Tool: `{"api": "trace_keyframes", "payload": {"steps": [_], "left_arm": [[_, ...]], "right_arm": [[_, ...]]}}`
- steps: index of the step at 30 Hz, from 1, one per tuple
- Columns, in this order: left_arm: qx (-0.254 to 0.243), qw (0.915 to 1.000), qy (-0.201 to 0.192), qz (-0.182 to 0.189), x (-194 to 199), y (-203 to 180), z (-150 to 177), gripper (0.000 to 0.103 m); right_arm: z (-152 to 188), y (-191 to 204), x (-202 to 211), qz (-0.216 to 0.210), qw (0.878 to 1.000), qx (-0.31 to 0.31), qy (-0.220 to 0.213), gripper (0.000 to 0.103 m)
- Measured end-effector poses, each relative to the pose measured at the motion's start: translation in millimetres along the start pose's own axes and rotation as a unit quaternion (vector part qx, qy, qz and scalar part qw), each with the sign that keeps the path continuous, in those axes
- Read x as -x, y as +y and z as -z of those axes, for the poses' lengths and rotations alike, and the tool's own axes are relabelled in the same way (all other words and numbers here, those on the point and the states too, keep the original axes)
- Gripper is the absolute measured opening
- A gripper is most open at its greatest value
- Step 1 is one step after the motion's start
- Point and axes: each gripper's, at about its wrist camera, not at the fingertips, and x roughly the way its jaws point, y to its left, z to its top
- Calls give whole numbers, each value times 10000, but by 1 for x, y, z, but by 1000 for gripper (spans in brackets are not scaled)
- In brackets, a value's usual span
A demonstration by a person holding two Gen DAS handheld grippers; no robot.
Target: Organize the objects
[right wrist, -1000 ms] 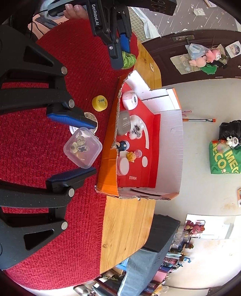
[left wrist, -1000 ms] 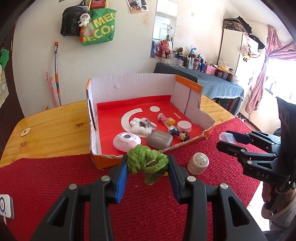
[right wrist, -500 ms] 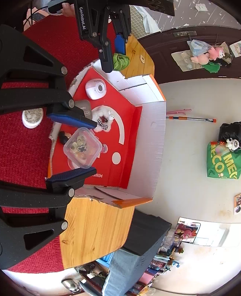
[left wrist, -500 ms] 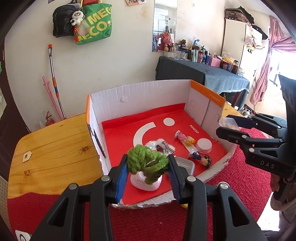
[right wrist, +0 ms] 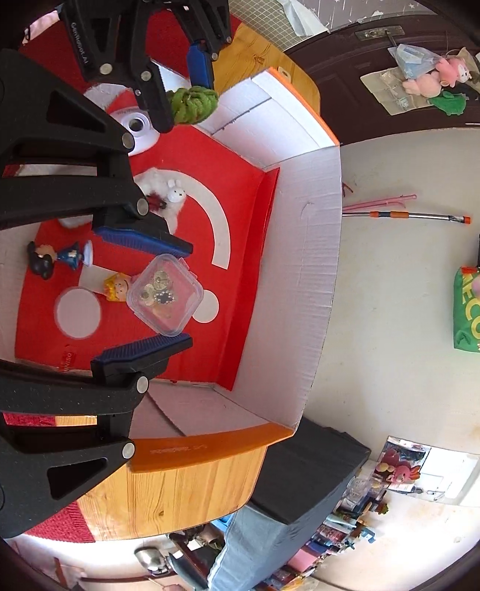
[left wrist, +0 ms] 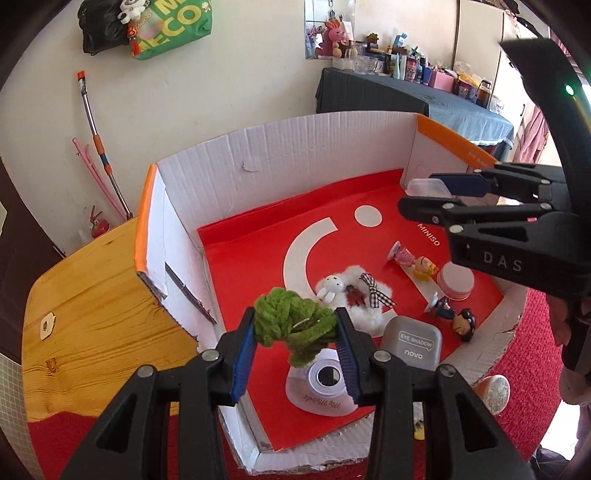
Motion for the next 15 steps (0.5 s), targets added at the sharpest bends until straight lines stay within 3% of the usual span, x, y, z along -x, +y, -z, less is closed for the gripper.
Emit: {"api": "trace_keyframes", "payload": {"steps": [15], "left_arm": [[48,9987,490,-126,-22,3,-5,43]], "right_arm": [[-22,0,-61,-112,9957,-10,918,41]]}}
